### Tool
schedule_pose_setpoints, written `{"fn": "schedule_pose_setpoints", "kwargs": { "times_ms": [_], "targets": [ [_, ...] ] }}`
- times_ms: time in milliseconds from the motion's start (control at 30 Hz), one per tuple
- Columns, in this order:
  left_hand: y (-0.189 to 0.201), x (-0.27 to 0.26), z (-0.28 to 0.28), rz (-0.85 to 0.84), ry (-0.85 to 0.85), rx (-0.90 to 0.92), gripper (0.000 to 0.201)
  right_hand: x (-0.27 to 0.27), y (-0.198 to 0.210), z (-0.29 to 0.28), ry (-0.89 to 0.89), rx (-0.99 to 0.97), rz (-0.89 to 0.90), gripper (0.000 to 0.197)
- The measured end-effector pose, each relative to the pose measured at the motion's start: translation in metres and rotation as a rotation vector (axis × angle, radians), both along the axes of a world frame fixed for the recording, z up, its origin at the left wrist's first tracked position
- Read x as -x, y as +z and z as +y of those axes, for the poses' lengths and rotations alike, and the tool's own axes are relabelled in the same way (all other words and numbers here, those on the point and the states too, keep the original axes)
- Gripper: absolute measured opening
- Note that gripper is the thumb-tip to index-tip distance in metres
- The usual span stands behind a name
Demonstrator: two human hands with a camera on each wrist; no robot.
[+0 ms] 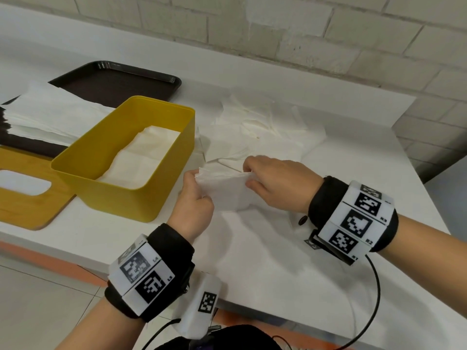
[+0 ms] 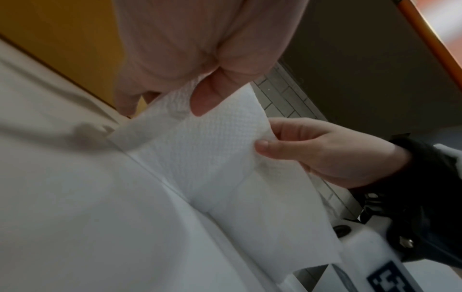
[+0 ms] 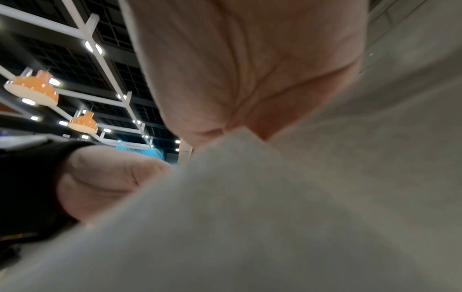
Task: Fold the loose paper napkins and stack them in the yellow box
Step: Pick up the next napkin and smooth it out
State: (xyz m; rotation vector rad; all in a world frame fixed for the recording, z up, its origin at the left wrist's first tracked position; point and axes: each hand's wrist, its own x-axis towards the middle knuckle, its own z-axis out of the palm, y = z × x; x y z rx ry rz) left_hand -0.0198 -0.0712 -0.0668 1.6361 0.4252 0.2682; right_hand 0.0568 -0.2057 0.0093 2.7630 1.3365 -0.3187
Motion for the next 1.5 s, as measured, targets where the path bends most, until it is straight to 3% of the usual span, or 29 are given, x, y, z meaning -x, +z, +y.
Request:
{"fn": "schedule_pose_setpoints", "kwargs": {
  "times_ms": [100, 167, 267, 333, 433, 533, 633, 733, 800, 867, 1000, 1100, 1167, 1267, 1367, 1500],
  "targets": [
    [0.0, -0.001, 0.0, 0.005, -0.024, -0.051, 0.054, 0.0, -0.004, 0.002, 0.029, 0.115, -0.029, 0.023],
    [0.0, -0.002, -0.001, 0.011, 0.001, -0.037, 0.043, 0.002, -0.002, 0.0, 0.019, 0.072, -0.002, 0.021],
    [0.003, -0.002, -0.001, 0.038, -0.018, -0.01, 0.045, 0.002, 0.003, -0.001, -0.002, -0.052, 0.032, 0.021],
    [0.006, -0.001, -0.003, 0.048, -0.068, 0.014, 0.047, 0.002, 0.001, 0.0, 0.011, 0.013, -0.005, 0.024],
    [0.011, 0.001, -0.007, 0.054, -0.01, 0.052, 0.038, -0.001, -0.002, -0.003, -0.008, 0.055, -0.004, 0.021],
    [0.015, 0.003, -0.007, 0.028, 0.009, -0.024, 0.057, -0.011, 0.007, -0.012, -0.112, -0.201, 0.164, 0.009],
    [0.03, 0.006, -0.008, -0.009, 0.007, 0.026, 0.069, -0.023, 0.014, -0.02, -0.228, -0.548, 0.281, 0.014],
    [0.046, 0.008, -0.013, -0.058, -0.099, 0.126, 0.057, -0.024, 0.012, -0.018, -0.334, -0.797, 0.436, 0.029],
    [0.053, 0.009, -0.015, -0.108, -0.199, 0.145, 0.036, -0.02, 0.007, -0.013, -0.407, -0.931, 0.582, 0.017],
    [0.056, 0.009, -0.015, -0.154, -0.247, 0.124, 0.031, -0.018, 0.003, -0.009, -0.464, -0.996, 0.691, 0.008],
    [0.062, 0.01, -0.007, -0.244, -0.246, 0.099, 0.044, -0.014, 0.01, -0.005, -0.407, -1.043, 0.764, 0.016],
    [0.067, 0.016, 0.004, -0.28, -0.266, 0.097, 0.07, -0.018, 0.023, 0.0, -0.277, -1.162, 0.774, 0.04],
    [0.073, 0.022, 0.01, -0.272, -0.263, 0.094, 0.076, -0.026, 0.033, 0.005, -0.149, -1.226, 0.755, 0.055],
    [0.084, 0.032, 0.02, -0.206, -0.239, 0.024, 0.06, -0.037, 0.049, 0.018, 0.032, -1.112, 0.647, 0.057],
    [0.092, 0.04, 0.037, -0.083, -0.161, -0.095, 0.043, -0.042, 0.062, 0.036, 0.089, -0.841, 0.525, 0.031],
    [0.104, 0.045, 0.068, 0.015, -0.071, -0.122, 0.035, -0.046, 0.073, 0.068, 0.042, -0.859, 0.508, 0.021]
  ]
}}
